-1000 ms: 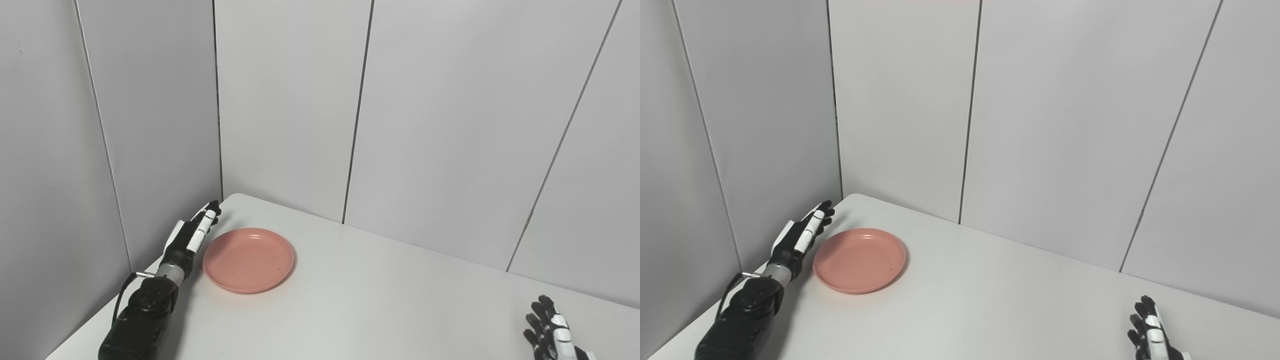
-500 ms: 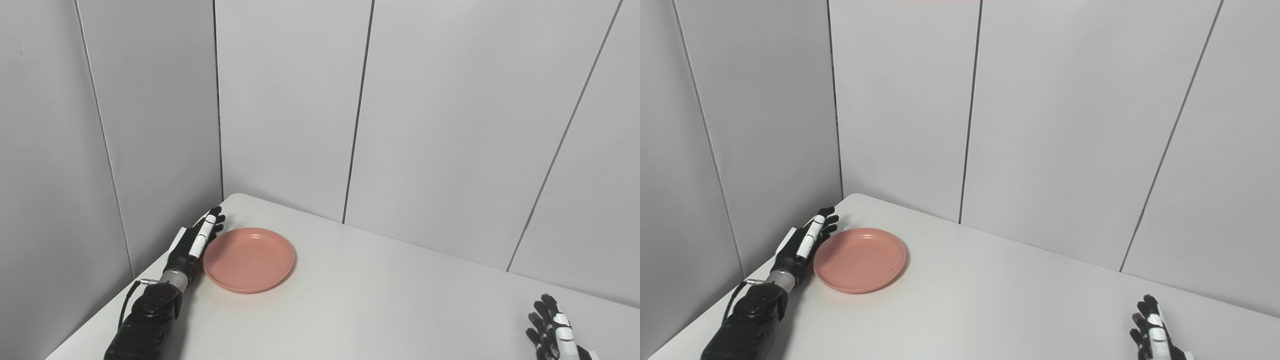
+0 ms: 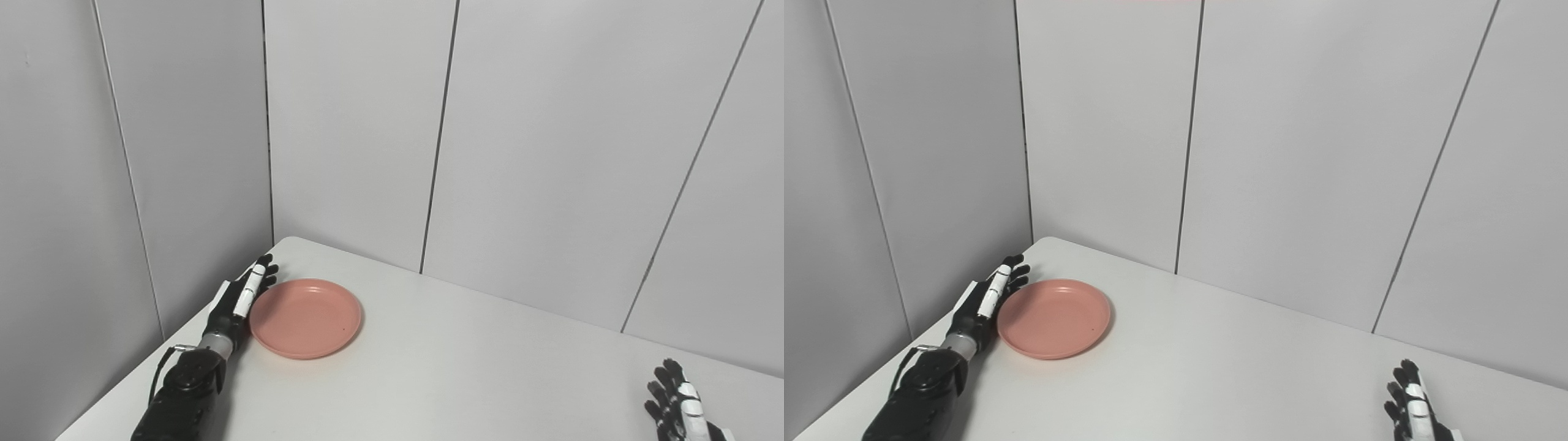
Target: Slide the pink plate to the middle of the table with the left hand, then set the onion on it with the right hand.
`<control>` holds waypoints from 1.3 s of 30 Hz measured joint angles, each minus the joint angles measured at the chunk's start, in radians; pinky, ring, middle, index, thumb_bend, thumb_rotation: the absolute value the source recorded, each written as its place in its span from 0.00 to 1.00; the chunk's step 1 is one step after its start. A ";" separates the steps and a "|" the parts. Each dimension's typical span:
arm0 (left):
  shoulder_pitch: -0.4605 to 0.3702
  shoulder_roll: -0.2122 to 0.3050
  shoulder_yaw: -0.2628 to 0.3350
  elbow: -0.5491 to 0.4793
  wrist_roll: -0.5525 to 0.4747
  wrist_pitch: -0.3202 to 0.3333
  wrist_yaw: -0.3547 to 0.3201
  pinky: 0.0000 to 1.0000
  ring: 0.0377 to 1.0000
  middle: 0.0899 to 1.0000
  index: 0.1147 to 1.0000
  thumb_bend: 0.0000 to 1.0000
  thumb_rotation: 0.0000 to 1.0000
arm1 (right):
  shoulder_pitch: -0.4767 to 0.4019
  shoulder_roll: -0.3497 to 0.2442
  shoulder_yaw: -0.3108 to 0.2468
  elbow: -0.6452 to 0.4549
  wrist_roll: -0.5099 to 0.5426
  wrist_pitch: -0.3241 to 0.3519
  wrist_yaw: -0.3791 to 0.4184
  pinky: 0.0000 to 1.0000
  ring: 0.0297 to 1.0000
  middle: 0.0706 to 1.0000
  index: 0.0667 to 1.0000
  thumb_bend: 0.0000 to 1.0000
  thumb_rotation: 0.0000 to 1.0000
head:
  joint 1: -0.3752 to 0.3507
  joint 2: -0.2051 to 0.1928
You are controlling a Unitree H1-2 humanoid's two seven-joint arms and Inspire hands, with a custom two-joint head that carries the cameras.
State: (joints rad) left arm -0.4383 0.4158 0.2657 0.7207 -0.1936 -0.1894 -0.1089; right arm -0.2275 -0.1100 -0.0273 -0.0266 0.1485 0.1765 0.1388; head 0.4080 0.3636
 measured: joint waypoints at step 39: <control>-0.002 -0.120 -0.072 -0.074 -0.013 0.039 -0.019 0.96 0.93 0.91 0.90 0.63 1.00 | 0.000 0.001 0.000 -0.011 -0.012 0.000 -0.002 1.00 1.00 1.00 1.00 0.33 1.00 | -0.032 0.021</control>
State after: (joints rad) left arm -0.4400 0.2956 0.1936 0.6470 -0.2068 -0.1502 -0.1278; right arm -0.2275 -0.1093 -0.0272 -0.0376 0.1368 0.1767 0.1367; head 0.3759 0.3850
